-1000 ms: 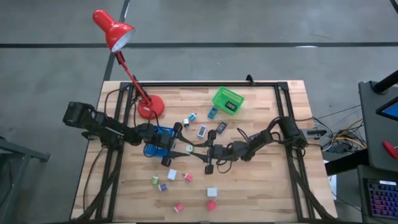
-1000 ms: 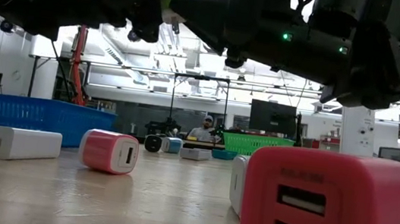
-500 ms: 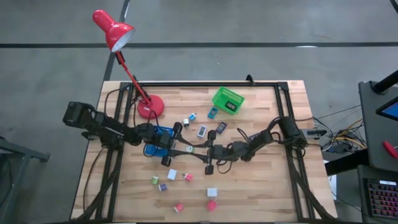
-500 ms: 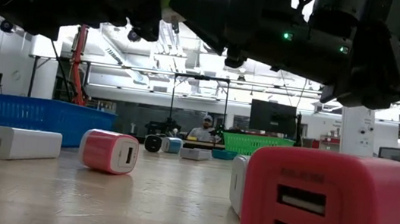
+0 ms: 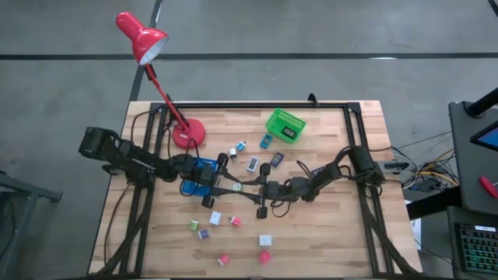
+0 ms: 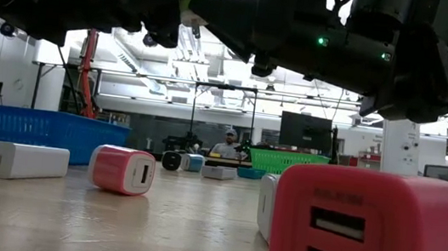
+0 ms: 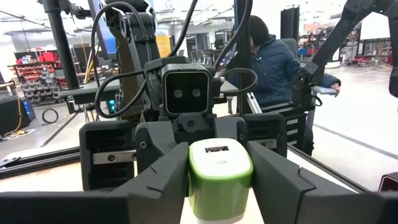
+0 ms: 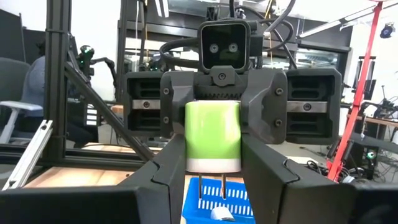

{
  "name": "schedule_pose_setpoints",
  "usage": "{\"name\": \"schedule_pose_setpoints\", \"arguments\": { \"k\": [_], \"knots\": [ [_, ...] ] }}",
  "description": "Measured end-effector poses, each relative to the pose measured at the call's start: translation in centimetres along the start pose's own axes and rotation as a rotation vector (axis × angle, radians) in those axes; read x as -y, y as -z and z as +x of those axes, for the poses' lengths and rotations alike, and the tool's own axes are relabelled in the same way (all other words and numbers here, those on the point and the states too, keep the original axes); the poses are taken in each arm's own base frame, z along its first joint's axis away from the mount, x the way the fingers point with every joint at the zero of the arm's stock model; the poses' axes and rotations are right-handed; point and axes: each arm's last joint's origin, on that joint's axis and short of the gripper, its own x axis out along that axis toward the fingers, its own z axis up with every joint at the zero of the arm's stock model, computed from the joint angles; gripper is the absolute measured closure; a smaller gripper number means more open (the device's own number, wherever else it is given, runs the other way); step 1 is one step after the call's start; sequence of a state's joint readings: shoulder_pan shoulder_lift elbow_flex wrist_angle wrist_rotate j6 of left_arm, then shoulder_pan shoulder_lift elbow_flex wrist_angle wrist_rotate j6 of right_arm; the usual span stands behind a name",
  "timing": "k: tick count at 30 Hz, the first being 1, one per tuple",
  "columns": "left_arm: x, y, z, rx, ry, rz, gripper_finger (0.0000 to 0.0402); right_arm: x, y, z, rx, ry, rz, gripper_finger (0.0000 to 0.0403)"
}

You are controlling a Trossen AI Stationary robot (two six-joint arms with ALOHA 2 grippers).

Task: Pick & Place Office items
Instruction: Put the right green charger adapter into the blue basket

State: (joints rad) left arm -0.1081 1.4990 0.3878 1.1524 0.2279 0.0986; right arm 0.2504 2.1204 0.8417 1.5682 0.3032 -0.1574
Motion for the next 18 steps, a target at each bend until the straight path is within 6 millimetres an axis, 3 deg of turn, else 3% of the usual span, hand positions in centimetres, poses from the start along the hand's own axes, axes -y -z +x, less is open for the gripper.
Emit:
{"name": "schedule_pose_setpoints", "arguments": {
  "k": [7, 18],
  "knots": [
    [-0.06, 0.01, 0.00, -0.003, -0.034, 0.018, 0.0271, -0.01, -0.05, -0.01, 0.004, -0.006, -0.003, 0.0287],
    [-0.09, 0.02, -0.01, -0.006, -0.045, 0.075, 0.0271, 0.00, -0.09, -0.01, 0.005, -0.011, -0.008, 0.0287]
  ]
}}
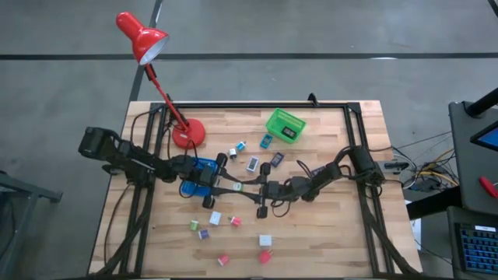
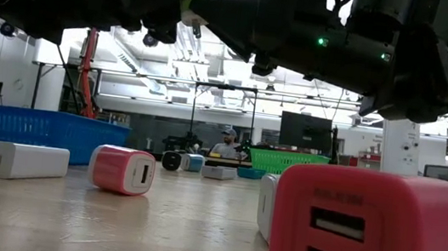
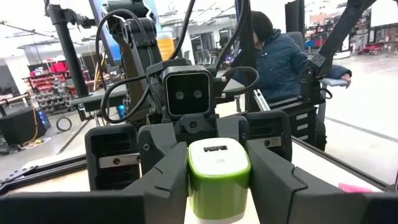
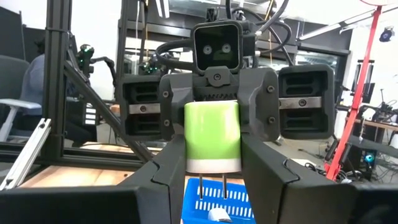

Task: Pick & Place Office items
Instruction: Put the right green charger adapter into the blue basket

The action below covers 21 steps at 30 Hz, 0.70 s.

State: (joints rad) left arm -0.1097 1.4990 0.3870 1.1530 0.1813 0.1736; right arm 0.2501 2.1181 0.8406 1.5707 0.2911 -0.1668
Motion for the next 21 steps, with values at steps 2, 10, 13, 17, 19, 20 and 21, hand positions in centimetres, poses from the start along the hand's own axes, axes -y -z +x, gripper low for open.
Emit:
{"name": "schedule_pose_setpoints", "arguments": {
  "k": [2, 10, 13, 17, 19, 20, 21],
  "knots": [
    [0.01, 0.00, 0.00, 0.001, 0.004, 0.004, 0.0271, -0.02, 0.00, 0.00, 0.000, -0.001, 0.000, 0.0287],
    [0.01, 0.01, 0.00, 0.000, 0.006, 0.011, 0.0271, -0.01, -0.01, 0.00, 0.000, -0.002, 0.002, 0.0287],
    [0.00, 0.01, 0.00, 0.001, 0.006, 0.013, 0.0271, -0.01, -0.01, 0.00, 0.000, -0.003, 0.003, 0.0287],
    [0.00, 0.01, 0.00, 0.000, 0.007, 0.014, 0.0271, -0.01, -0.01, 0.00, 0.001, -0.004, -0.005, 0.0287],
    [0.01, 0.01, 0.00, 0.001, 0.008, 0.016, 0.0271, -0.02, -0.01, 0.00, 0.001, -0.004, -0.012, 0.0287],
    [0.01, 0.01, 0.00, 0.001, 0.009, 0.017, 0.0271, -0.02, -0.01, 0.00, 0.001, -0.004, -0.013, 0.0287],
    [0.00, 0.01, 0.00, 0.001, 0.009, 0.017, 0.0271, -0.02, -0.01, 0.00, 0.000, -0.004, -0.013, 0.0287]
  ]
}}
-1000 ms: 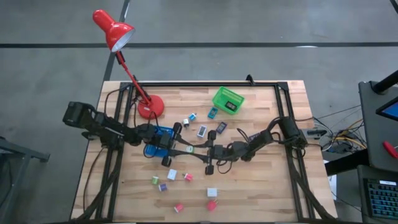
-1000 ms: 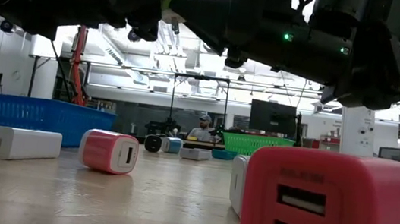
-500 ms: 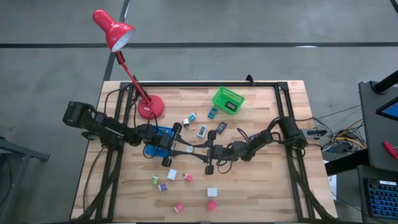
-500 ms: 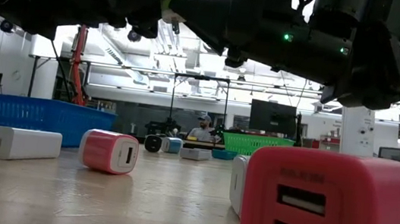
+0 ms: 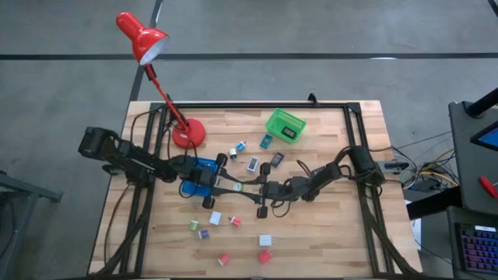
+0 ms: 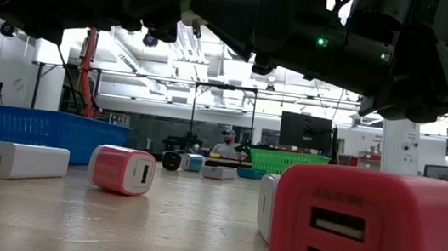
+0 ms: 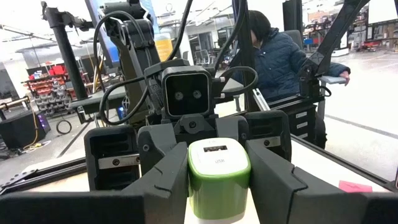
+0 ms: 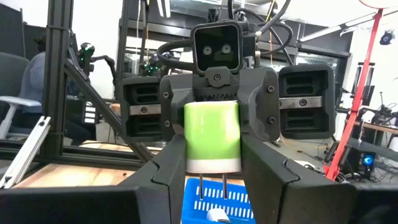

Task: Pick & Place Office items
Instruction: Put the right green charger adapter into the blue basket

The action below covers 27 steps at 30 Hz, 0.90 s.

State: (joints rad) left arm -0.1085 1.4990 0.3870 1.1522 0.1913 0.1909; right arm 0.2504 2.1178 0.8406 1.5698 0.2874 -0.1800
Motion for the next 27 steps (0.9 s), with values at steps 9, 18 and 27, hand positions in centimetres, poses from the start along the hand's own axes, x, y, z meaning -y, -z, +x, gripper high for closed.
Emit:
{"name": "schedule_pose_setpoints", "arguments": {
  "k": [9, 18, 27],
  "knots": [
    [0.0, 0.1, 0.0, -0.010, -0.004, 0.010, 0.0271, 0.1, 0.1, 0.1, -0.016, 0.016, 0.064, 0.0188],
    [0.0, 0.1, 0.0, -0.012, -0.008, 0.002, 0.0271, 0.0, 0.8, 0.1, -0.092, 0.022, 0.078, 0.0099],
    [0.0, 0.1, 0.0, -0.011, -0.003, -0.002, 0.0271, -0.4, 1.9, -0.2, -0.210, 0.022, 0.055, 0.0077]
  ]
}}
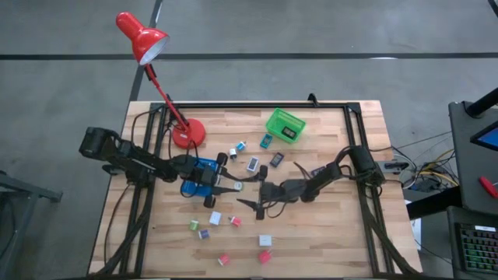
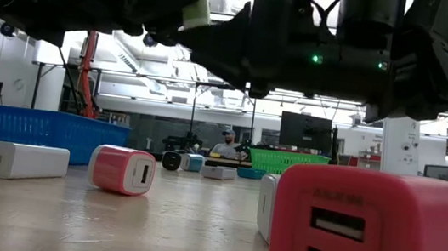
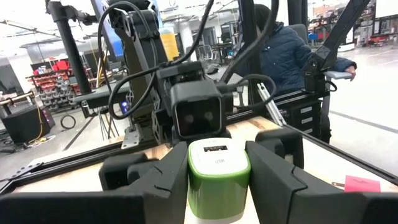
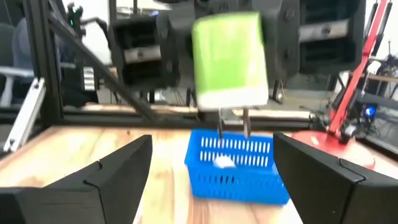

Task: Pick & Place Office items
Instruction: Put the right green charger adapter into the blue basket

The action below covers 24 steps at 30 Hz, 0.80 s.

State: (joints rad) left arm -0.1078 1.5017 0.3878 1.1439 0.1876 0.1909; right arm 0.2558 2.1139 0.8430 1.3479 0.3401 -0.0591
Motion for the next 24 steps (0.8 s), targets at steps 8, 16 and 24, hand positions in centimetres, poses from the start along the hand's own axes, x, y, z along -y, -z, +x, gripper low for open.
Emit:
{"name": "schedule_pose_setpoints", "arguments": {
  "k": [8, 16, 24],
  "knots": [
    [0.0, 0.0, 0.0, 0.000, 0.001, -0.001, 0.0271, 0.2, 0.9, -0.5, -0.057, 0.001, 0.008, 0.0078],
    [0.0, 0.0, 0.0, 0.001, 0.004, -0.004, 0.0271, 0.6, 2.0, -1.8, -0.110, 0.003, 0.045, 0.0078],
    [0.0, 0.0, 0.0, -0.003, 0.005, -0.005, 0.0271, 0.7, 2.4, -3.2, -0.098, -0.005, 0.076, 0.0078]
  ]
}}
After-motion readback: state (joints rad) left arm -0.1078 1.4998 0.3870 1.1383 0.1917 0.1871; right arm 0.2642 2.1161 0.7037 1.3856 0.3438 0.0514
